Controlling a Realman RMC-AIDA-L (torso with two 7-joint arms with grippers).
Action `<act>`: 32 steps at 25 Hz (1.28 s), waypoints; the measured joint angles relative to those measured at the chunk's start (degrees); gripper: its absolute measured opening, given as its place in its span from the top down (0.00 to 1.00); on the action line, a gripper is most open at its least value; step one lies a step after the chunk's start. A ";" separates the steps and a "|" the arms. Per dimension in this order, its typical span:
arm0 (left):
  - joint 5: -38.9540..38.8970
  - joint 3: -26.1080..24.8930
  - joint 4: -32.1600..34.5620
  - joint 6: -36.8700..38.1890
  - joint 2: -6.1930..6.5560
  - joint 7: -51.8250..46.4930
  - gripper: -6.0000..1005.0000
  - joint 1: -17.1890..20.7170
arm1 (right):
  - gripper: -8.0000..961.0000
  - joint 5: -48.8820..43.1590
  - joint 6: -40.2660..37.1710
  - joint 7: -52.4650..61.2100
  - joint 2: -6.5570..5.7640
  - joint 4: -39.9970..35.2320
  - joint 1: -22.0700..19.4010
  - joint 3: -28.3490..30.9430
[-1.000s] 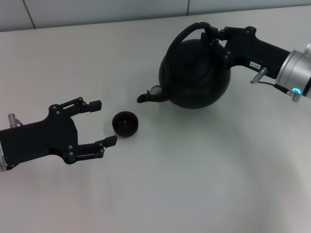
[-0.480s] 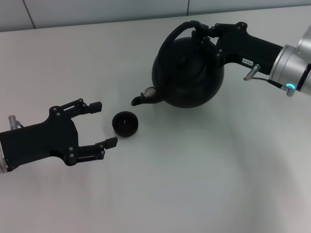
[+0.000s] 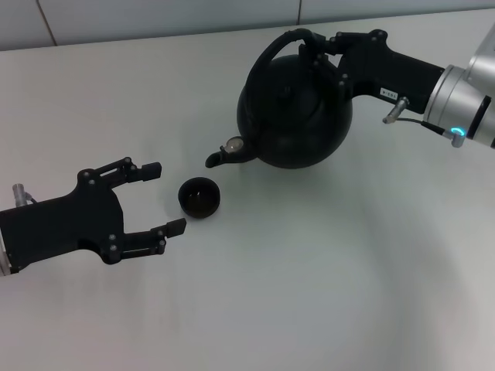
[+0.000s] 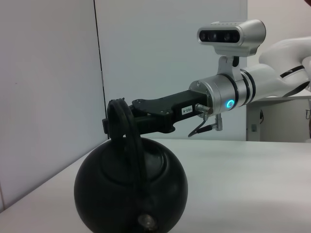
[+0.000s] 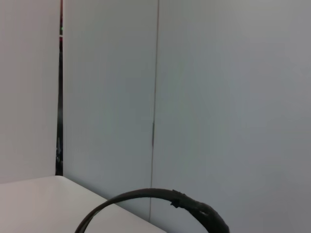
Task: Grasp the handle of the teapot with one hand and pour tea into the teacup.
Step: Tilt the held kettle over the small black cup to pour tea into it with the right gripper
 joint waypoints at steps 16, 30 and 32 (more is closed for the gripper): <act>0.00 -1.28 0.00 -0.06 0.31 -0.31 0.16 0.27 | 0.84 -0.12 3.76 0.21 0.01 -3.69 0.25 -6.29; 0.00 -1.23 0.00 -0.32 0.22 -0.43 0.16 -0.04 | 0.84 -0.16 3.80 0.27 -0.12 -5.97 0.28 -6.43; 0.00 -1.23 0.00 -0.56 0.22 -0.43 0.16 -0.10 | 0.84 -0.58 3.79 0.28 -0.13 -6.30 0.32 -6.43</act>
